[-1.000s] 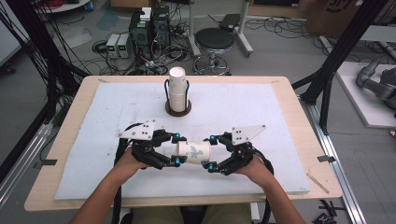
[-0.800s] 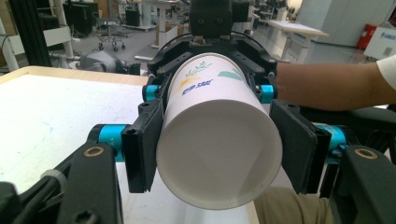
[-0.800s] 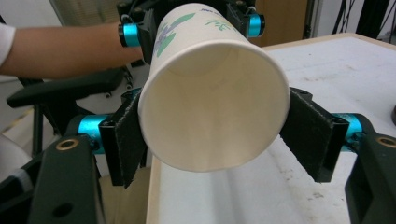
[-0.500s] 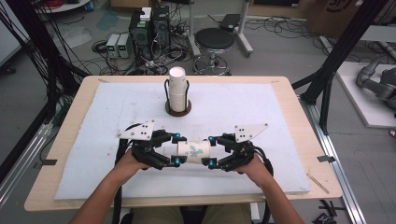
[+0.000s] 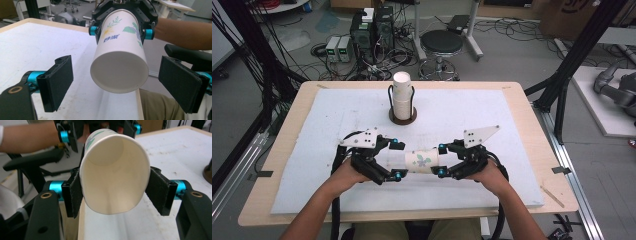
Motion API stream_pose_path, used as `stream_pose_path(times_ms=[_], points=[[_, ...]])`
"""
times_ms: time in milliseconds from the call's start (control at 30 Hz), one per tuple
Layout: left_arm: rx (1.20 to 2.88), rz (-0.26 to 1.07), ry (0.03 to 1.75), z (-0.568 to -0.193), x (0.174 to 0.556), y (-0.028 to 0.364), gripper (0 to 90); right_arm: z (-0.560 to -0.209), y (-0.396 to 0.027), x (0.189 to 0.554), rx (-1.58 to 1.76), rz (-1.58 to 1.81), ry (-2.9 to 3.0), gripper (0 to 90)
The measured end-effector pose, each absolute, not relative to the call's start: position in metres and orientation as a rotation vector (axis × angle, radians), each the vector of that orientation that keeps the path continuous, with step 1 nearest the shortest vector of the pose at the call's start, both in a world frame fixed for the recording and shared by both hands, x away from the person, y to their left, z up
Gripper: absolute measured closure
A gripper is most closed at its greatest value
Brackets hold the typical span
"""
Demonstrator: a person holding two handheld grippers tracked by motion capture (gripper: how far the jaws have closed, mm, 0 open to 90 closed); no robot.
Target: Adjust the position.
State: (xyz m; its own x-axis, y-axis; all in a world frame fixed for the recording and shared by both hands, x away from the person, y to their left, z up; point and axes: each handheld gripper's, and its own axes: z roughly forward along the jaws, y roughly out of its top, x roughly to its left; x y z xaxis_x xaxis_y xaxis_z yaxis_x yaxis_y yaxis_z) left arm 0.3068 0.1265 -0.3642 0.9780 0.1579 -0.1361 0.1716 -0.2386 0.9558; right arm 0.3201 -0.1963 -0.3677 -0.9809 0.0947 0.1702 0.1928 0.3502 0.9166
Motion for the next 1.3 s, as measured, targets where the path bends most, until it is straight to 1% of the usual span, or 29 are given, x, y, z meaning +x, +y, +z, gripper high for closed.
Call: stream_pose_path(times_ms=[300, 500, 1067, 1300], points=[[1.87, 0.034, 0.277, -0.362, 0.306, 0.128, 13.1, -0.357, -0.195, 0.322, -0.272, -1.63, -2.62, 35.6], [1.915, 0.063, 0.287, -0.359, 0.307, 0.126, 13.3, -0.35, -0.188, 0.324, -0.255, -1.511, -2.731, 35.6], [2.057, 0.123, 0.244, -0.353, 0.307, 0.115, 13.4, -0.328, -0.167, 0.327, -0.156, -1.268, -2.916, 35.6], [2.143, 0.144, 0.201, -0.353, 0.308, 0.107, 14.4, -0.322, -0.154, 0.325, -0.094, -1.141, -2.995, 35.5]])
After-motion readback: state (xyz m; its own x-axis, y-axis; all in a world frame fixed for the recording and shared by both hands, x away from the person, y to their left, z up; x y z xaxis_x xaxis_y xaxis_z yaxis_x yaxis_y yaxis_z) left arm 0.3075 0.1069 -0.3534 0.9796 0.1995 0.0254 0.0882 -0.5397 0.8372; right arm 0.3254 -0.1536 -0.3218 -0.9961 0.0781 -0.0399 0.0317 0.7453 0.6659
